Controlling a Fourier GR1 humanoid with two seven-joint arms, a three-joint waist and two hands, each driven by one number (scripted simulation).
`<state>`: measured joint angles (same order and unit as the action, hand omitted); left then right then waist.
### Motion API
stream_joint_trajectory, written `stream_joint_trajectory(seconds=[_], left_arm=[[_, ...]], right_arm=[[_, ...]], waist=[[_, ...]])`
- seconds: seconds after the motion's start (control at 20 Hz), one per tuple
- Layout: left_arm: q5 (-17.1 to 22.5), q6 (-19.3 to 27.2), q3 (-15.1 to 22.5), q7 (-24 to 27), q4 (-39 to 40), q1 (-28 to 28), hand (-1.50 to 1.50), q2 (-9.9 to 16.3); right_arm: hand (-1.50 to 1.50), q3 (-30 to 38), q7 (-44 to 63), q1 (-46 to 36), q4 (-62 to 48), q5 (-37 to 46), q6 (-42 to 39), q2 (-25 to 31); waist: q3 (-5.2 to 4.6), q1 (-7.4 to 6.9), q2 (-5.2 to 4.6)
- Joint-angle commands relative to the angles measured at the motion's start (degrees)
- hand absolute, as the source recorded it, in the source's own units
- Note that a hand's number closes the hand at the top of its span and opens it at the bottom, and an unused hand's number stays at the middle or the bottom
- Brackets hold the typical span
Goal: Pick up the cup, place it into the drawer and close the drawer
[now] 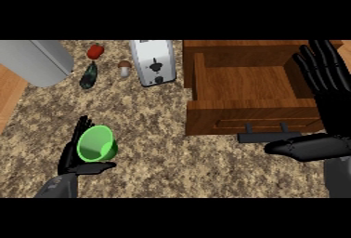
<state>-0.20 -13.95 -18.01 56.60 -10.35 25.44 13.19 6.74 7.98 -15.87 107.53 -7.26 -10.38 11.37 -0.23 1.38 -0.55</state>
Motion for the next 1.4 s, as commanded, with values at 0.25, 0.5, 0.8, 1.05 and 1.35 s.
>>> stream_joint_trajectory(seconds=[0.25,0.5,0.8,1.05,1.35], left_arm=[[-0.3,2.7,0.3,11.0,-4.9,0.3,1.5,-3.2],[0.3,9.9,-2.0,14.1,-6.5,1.0,1.5,-2.1],[3.8,9.9,-5.5,14.9,-6.5,3.6,1.5,-4.7],[3.3,3.5,-3.1,13.4,-9.6,7.2,1.5,-6.9],[2.5,5.1,1.1,0.8,-18.0,15.1,1.5,-8.4]], right_arm=[[-1.5,2.5,-0.3,0.1,-1.0,-1.7,-1.3,1.7],[-1.5,0.2,-0.1,-0.9,-1.8,0.7,-0.1,0.4],[-1.5,2.3,-1.7,2.1,0.0,-2.1,-2.3,1.4],[-1.5,2.3,-4.1,1.9,-2.6,-0.4,-1.6,0.7],[-1.5,2.1,-1.5,-0.4,-2.7,0.4,-0.7,1.4]], waist=[[0.06,0.02,0.13],[0.02,-0.24,0.04],[0.04,0.32,-0.05],[0.12,-0.19,0.08],[0.27,-1.41,0.79]])
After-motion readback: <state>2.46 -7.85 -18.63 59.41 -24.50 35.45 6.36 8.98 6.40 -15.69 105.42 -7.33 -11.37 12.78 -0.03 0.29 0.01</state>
